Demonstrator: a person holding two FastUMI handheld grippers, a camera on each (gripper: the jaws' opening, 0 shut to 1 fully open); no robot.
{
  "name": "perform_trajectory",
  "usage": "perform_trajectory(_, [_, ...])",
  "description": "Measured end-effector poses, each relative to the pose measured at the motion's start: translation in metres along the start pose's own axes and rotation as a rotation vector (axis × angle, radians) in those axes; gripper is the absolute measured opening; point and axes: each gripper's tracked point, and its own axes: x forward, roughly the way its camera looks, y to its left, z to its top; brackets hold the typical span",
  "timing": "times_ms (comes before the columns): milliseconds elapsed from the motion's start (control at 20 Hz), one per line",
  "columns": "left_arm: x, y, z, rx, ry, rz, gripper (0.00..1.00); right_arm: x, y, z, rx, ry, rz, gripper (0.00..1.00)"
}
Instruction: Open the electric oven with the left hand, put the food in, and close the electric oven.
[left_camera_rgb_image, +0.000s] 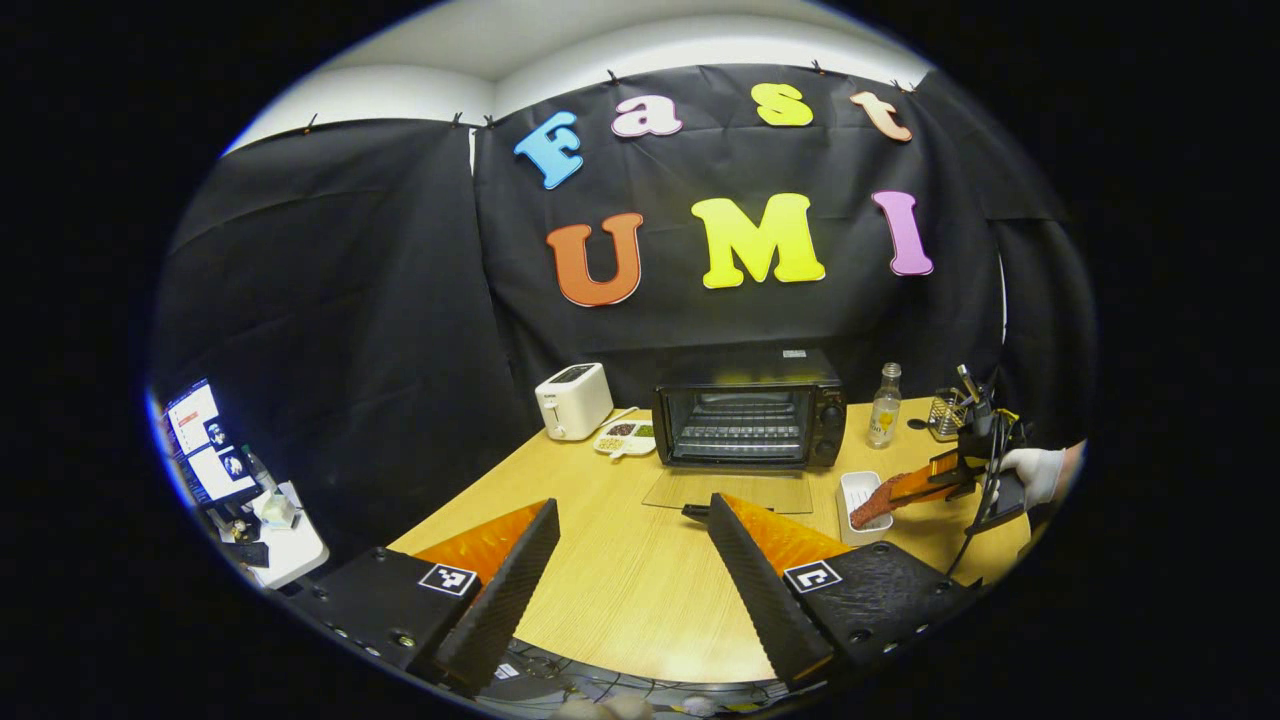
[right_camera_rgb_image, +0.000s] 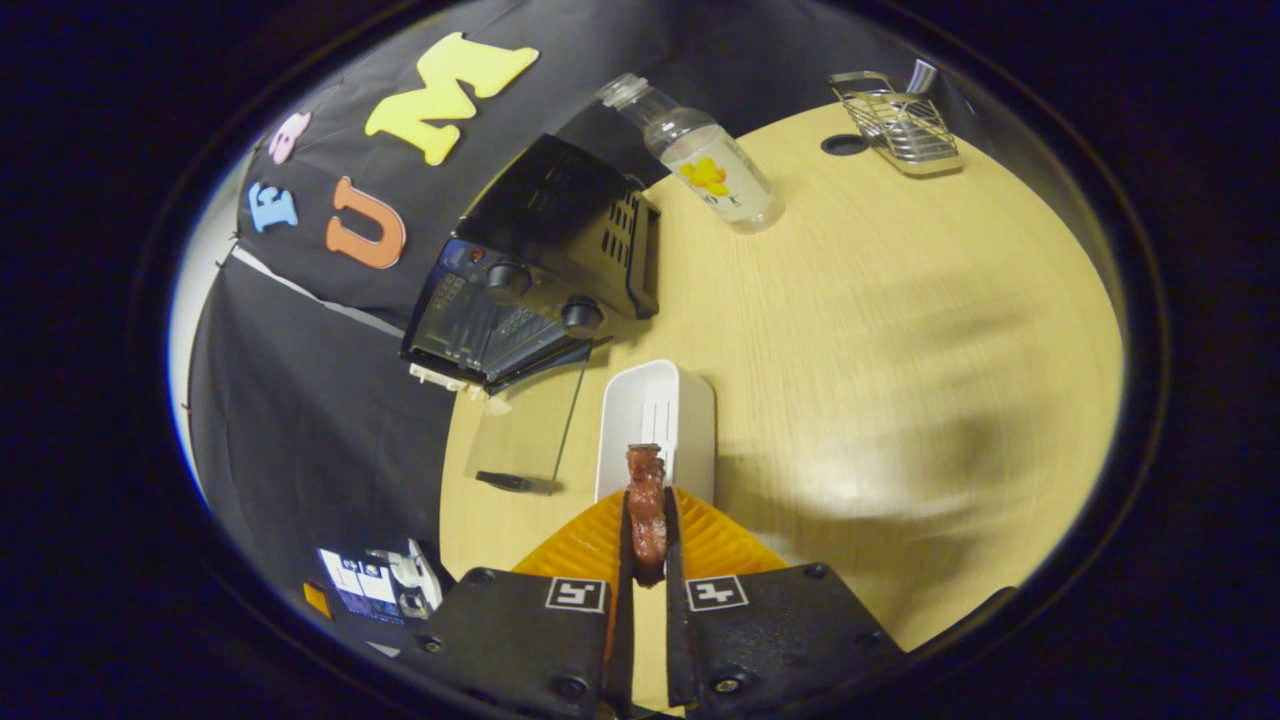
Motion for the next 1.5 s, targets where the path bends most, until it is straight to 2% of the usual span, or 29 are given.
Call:
perform_trajectory(300, [0.004, 0.01, -0.001, -0.008, -0.017, -0.043, 0.97, -0.029, 0.042, 0.01, 0.03, -0.106, 0.046, 0.16])
perform_trajectory(500, [-0.002, 0.024, -0.007, -0.019, -0.026, -0.111, 0.97, -0.04, 0.084, 0.005, -0.003, -0.219, 0.029, 0.16])
perform_trajectory(650, [-0.009, 0.046, -0.018, 0.004, -0.019, -0.148, 0.97, -0.035, 0.12, -0.003, 0.03, -0.316, 0.023, 0.16])
perform_trajectory(750, [-0.012, 0.063, -0.024, 0.009, -0.015, -0.174, 0.97, -0.023, 0.138, -0.015, 0.076, -0.354, 0.005, 0.16])
perform_trajectory(900, [-0.015, 0.087, -0.024, 0.014, -0.032, -0.204, 0.96, -0.003, 0.169, -0.029, 0.151, -0.413, 0.015, 0.16])
perform_trajectory(1050, [-0.011, 0.108, -0.027, 0.014, -0.021, -0.207, 0.96, 0.024, 0.178, -0.039, 0.212, -0.416, -0.033, 0.16])
perform_trajectory(1250, [0.004, 0.128, -0.023, 0.027, -0.023, -0.173, 0.96, 0.059, 0.192, -0.022, 0.225, -0.463, -0.042, 0.16])
perform_trajectory(1500, [0.038, 0.145, -0.015, 0.037, 0.011, -0.134, 0.96, 0.117, 0.194, 0.027, 0.287, -0.521, -0.053, 0.16])
